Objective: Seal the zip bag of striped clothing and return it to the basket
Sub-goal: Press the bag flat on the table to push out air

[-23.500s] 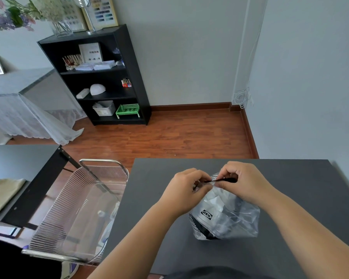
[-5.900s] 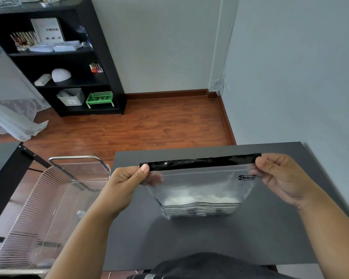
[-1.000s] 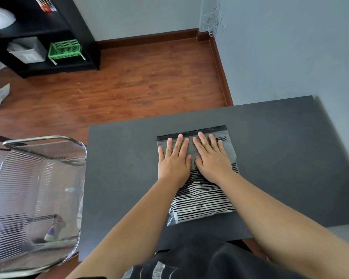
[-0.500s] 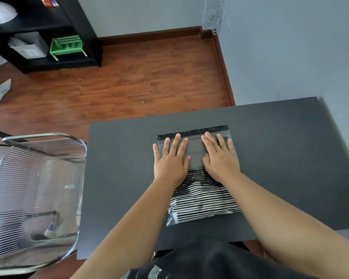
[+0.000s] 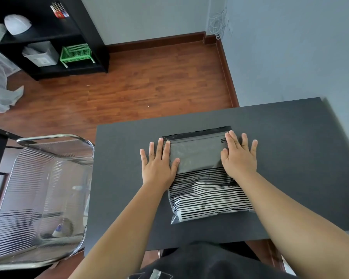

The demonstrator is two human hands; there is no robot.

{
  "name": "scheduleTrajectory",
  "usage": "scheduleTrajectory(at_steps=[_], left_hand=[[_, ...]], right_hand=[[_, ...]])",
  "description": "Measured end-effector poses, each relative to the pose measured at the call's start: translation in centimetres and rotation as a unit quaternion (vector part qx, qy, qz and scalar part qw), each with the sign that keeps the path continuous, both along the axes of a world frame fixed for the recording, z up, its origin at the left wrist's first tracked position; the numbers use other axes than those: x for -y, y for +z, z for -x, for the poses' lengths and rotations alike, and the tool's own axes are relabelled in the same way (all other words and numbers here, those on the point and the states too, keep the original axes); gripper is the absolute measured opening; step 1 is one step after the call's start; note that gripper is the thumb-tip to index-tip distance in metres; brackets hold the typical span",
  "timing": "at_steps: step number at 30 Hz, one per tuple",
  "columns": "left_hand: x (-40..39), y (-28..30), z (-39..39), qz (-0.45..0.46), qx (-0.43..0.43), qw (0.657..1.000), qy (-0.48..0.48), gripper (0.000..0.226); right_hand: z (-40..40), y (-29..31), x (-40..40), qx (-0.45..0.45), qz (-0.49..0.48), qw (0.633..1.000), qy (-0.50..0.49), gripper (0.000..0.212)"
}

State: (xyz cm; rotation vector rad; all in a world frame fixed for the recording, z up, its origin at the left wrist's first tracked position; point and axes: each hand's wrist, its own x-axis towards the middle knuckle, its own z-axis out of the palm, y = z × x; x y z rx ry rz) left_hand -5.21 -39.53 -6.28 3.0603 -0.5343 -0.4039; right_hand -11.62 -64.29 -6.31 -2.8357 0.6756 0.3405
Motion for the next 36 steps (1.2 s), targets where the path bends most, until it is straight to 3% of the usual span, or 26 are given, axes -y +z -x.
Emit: scheduleTrajectory(at_steps=[2, 8, 23, 36], left_hand=[[0.7, 0.4, 0.1, 0.023, 0.008, 1.000, -0.002, 0.071], [5.5, 0.7, -0.3, 0.056, -0.022, 0.995, -0.079, 0.065], [5.2, -0.3, -1.5, 0.016, -0.027, 0.991, -0.132, 0.064], [1.8, -0.6, -1.1, 0.059, -0.008, 0.997, -0.051, 0.061]], right_hand=[[-0.7, 0.3, -0.7, 0.002, 0.006, 1.000, 0.016, 0.061], [-2.7, 0.5, -4.0, 0.006, -0.043, 0.980, 0.197, 0.059], [-3.3, 0.1, -3.4, 0.006, -0.018, 0.975, 0.222, 0.059], [-1.8, 0.0, 1.3, 0.013, -0.021, 0.986, 0.164, 0.059]])
